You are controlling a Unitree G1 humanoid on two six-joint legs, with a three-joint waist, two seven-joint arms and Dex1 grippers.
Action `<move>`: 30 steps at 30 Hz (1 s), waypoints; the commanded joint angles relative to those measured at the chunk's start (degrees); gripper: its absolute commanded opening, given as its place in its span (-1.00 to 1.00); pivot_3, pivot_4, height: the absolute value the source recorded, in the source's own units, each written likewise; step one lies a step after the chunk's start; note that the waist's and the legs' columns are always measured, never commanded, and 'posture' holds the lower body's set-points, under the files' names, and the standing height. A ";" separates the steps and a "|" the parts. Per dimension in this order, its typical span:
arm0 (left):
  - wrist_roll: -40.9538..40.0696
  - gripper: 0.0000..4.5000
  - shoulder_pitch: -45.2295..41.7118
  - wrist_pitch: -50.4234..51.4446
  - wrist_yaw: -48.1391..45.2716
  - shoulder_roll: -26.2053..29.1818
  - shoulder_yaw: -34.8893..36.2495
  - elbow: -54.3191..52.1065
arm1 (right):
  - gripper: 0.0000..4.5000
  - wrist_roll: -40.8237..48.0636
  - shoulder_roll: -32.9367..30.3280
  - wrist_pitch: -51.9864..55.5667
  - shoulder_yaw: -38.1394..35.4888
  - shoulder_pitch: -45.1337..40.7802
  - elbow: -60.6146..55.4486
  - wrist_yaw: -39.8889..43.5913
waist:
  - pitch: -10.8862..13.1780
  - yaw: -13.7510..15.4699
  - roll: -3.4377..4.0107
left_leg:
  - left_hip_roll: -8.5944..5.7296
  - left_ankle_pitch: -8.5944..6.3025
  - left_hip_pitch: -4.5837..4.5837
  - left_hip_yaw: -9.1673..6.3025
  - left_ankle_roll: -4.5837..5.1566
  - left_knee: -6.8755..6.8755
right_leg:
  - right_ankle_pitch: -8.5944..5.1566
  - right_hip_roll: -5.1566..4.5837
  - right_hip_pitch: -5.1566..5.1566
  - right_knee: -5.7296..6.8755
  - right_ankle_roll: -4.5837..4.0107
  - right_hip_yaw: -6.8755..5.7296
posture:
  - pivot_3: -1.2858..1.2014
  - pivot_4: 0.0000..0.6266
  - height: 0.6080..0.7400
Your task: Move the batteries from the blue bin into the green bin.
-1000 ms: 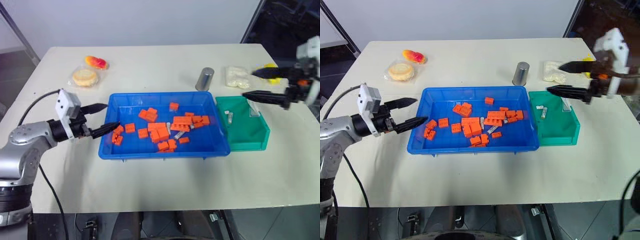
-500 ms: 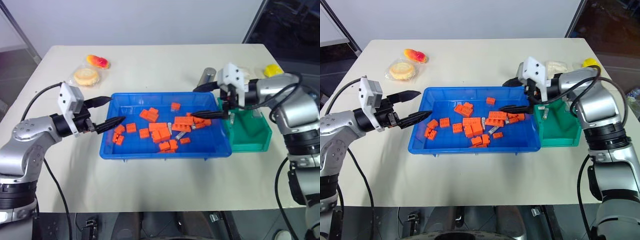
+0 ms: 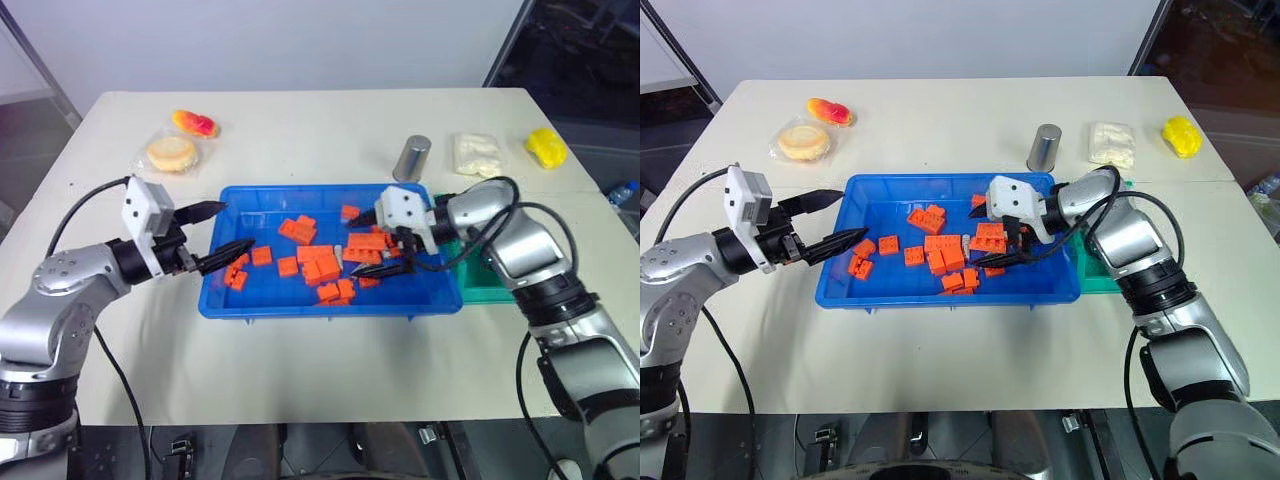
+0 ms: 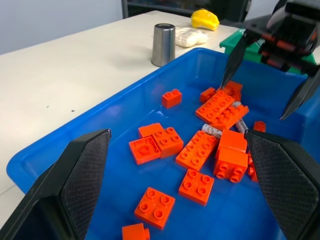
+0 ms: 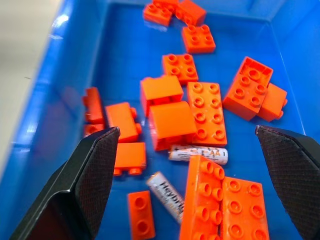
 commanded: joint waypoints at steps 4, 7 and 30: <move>-0.55 1.00 -0.22 -0.40 1.28 -0.60 0.47 -2.39 | 0.98 -6.75 2.58 -7.26 1.41 -1.80 7.29 -3.81 | 0.00 0.01 0.00 | 0.00 0.00 0.01 0.00 0.00 0.01 | 0.00 0.00 0.00 0.02 0.00 0.00 | 0.03 -0.52 1.00; -0.59 1.00 0.02 -0.32 1.54 -0.74 0.61 -2.64 | 0.98 -9.05 3.17 -9.67 1.80 -2.36 10.36 -4.94 | 0.00 0.01 0.00 | -0.01 0.00 0.01 0.00 -0.01 0.01 | 0.00 -0.01 0.01 0.02 0.00 0.00 | 0.03 -0.52 1.00; 0.71 1.00 0.35 -1.92 2.15 -1.82 -0.26 -1.74 | -0.97 -13.66 5.39 -11.72 -1.16 -7.68 19.13 -11.72 | 0.00 -0.11 -0.01 | -0.01 0.00 0.03 0.00 -0.01 -0.01 | 0.00 -0.01 0.01 0.03 -0.01 0.00 | 0.03 -0.52 1.00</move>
